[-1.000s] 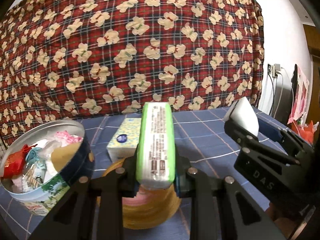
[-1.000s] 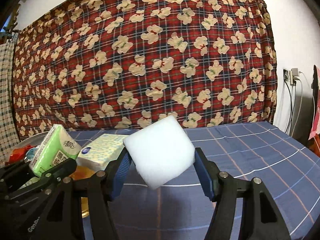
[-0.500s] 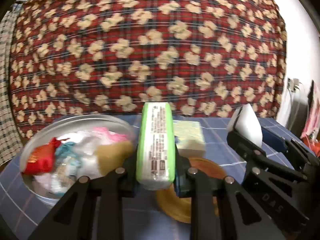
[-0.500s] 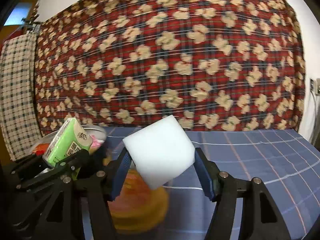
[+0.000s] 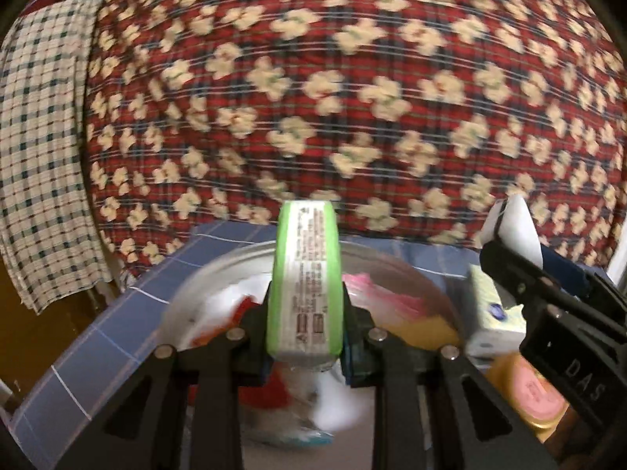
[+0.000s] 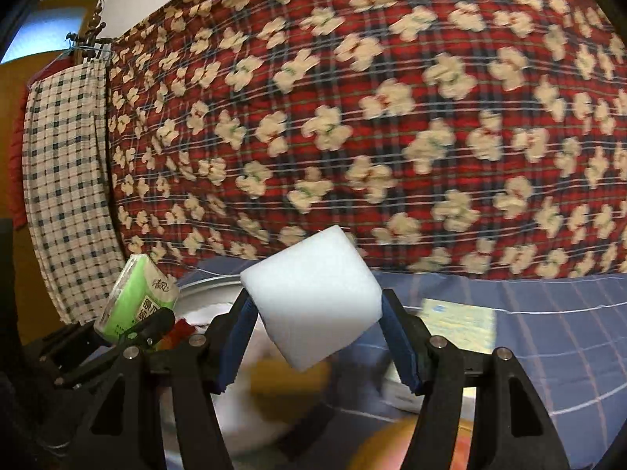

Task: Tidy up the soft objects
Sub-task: 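Lower the green pack and white sponge into the tin and open both tools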

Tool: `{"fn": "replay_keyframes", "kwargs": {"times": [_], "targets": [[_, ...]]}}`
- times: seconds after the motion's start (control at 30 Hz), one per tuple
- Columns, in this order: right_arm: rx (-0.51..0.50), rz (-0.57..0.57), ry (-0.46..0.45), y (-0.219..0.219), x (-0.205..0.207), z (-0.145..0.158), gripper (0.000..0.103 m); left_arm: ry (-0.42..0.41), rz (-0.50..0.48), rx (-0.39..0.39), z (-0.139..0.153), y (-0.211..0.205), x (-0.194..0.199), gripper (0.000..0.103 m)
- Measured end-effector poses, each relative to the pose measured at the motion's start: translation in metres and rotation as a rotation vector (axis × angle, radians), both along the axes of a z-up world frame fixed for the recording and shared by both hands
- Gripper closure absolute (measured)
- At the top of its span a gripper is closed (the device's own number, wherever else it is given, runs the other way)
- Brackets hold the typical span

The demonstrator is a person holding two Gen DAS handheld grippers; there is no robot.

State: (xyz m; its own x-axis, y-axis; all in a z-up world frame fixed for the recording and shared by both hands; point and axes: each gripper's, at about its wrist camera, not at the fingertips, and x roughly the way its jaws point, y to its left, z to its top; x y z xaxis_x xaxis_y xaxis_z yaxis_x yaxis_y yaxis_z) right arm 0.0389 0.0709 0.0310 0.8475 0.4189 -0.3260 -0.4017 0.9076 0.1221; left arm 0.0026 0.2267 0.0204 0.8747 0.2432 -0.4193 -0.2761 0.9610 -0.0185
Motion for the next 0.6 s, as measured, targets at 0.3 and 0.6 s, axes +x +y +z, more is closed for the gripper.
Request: {"fn": "replay_keyframes", "kwargs": {"times": [0.3,0.6], "targets": [[-0.025,0.040,0.160,0.051,0.058,0.002,0.038,0.111,0.032,0.009,-0.006,0.035,0.037,0.079],[-0.085,0.067,0.322,0.080,0.104,-0.009,0.038,0.208,0.055,-0.022,-0.013,0.053,0.065,0.079]]}}
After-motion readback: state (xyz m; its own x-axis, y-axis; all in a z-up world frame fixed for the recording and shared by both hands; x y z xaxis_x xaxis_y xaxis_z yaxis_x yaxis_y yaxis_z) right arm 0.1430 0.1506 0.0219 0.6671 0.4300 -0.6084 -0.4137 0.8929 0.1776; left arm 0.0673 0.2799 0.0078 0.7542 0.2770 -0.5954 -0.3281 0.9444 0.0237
